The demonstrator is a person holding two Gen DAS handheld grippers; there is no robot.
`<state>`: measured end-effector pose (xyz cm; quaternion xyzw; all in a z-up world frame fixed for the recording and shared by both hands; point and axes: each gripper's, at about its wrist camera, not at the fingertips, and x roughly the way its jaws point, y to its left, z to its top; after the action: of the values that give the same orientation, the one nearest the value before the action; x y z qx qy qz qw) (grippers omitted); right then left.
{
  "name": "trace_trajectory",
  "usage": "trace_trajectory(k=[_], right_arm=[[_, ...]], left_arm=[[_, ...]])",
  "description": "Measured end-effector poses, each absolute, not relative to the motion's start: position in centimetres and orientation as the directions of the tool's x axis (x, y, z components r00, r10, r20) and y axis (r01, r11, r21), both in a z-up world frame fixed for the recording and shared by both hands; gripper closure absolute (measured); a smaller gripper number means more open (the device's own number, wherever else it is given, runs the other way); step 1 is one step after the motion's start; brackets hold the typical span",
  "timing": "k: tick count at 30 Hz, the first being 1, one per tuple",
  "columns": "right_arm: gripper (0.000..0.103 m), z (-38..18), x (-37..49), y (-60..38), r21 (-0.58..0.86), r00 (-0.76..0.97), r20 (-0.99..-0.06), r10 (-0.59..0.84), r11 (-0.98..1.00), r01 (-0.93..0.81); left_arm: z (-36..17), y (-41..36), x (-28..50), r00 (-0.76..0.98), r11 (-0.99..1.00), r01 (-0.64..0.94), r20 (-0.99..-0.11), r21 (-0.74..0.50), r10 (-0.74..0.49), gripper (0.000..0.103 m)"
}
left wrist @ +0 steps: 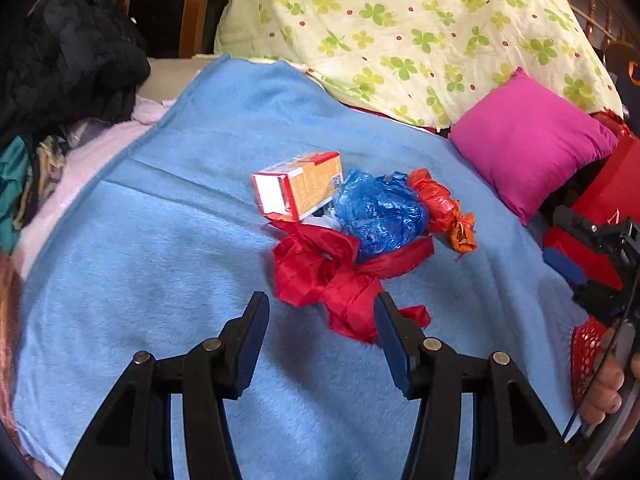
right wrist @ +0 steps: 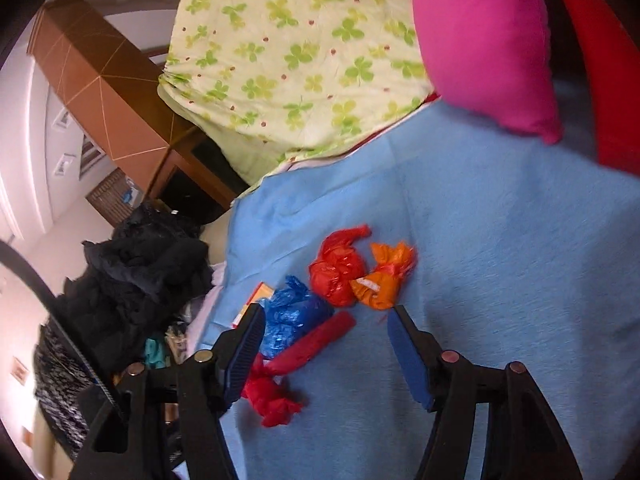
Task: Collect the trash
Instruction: 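Grasp the red plastic bag with the right tool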
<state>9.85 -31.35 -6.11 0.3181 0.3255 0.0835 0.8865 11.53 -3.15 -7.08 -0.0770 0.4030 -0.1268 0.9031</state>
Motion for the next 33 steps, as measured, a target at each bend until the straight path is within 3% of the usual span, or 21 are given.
trace_trajectory(k=[8, 22, 28, 33], right_arm=[[0.054, -7.3, 12.7, -30.0, 0.643, 0.748, -0.524, 0.407, 0.766, 0.033], [0.054, -8.1, 18.3, -30.5, 0.646, 0.756, -0.536, 0.375, 0.759, 0.082], [0.044, -9.3, 20.7, -29.7, 0.64, 0.74, -0.555, 0.381, 0.763, 0.087], [0.041, -10.5, 22.4, -28.4, 0.603, 0.71, -0.604, 0.362, 0.79, 0.11]], left_arm=[[-7.7, -4.2, 12.9, 0.623, 0.94, 0.155, -0.709, -0.304, -0.332, 0.048], [-9.4, -5.1, 14.1, 0.569, 0.925, 0.121, -0.739, -0.359, -0.361, 0.048], [-9.8, -5.2, 14.4, 0.56, 0.918, 0.103, -0.741, -0.382, -0.371, 0.048], [-10.1, -4.9, 14.8, 0.549, 0.908, 0.087, -0.741, -0.41, -0.387, 0.048]])
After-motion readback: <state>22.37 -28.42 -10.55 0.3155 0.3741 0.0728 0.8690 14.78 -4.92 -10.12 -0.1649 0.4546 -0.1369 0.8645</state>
